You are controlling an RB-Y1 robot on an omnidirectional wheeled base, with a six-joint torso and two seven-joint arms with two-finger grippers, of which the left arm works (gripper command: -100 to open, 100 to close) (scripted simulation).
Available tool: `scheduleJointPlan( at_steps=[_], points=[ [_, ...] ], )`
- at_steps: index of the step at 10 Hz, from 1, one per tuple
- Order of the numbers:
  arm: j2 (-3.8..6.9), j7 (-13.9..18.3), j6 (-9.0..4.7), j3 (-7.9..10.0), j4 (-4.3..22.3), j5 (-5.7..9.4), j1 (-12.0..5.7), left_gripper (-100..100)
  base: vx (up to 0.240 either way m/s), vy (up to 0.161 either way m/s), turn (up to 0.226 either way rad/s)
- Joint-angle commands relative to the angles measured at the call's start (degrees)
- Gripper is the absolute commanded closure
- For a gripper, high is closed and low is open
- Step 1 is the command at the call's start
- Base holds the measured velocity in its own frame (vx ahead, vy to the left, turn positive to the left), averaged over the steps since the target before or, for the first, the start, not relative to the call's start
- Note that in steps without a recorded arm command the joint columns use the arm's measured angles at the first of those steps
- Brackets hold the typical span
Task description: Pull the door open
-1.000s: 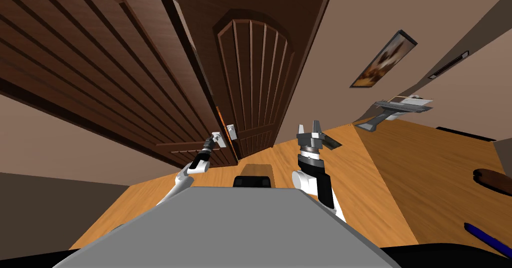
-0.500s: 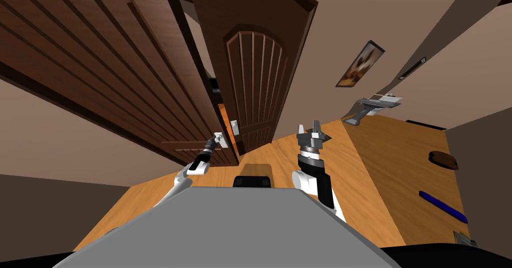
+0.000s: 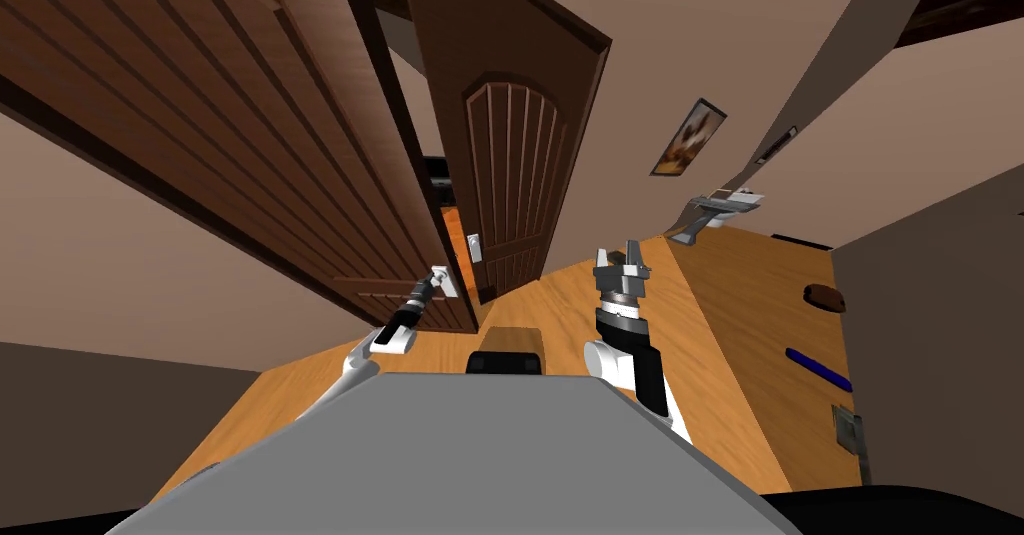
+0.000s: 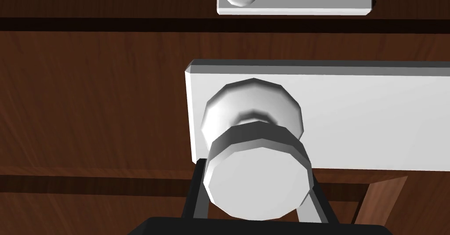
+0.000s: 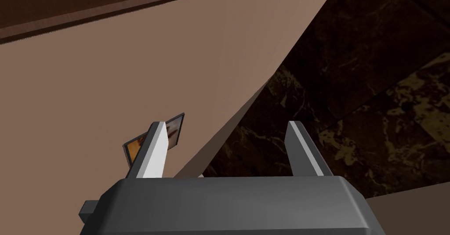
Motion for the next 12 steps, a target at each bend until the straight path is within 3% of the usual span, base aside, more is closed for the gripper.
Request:
scheduleJointPlan(
  at_steps=[1,6,7,8,9,12],
  points=[
    [1.32,1.03,-1.23,-1.35,-0.90,0.13,1.06,100,-0.264,0.117,-0.192],
    [6.05,4.16,-5.01,-5.25,-3.94,0.72,4.84,100,-0.231,0.112,-0.134],
    [6.69,4.58,-5.53,-5.78,-4.35,0.80,5.35,100,-0.219,0.113,-0.128],
    [6.69,4.28,-4.99,-4.92,-3.84,0.86,5.07,100,-0.097,0.057,-0.022],
    [7.87,5.15,-6.41,-5.83,-3.84,0.90,5.94,100,-0.151,0.073,-0.144],
    [9.92,6.52,-8.91,-7.16,-4.00,0.99,7.13,100,-0.226,0.095,-0.155]
  ],
)
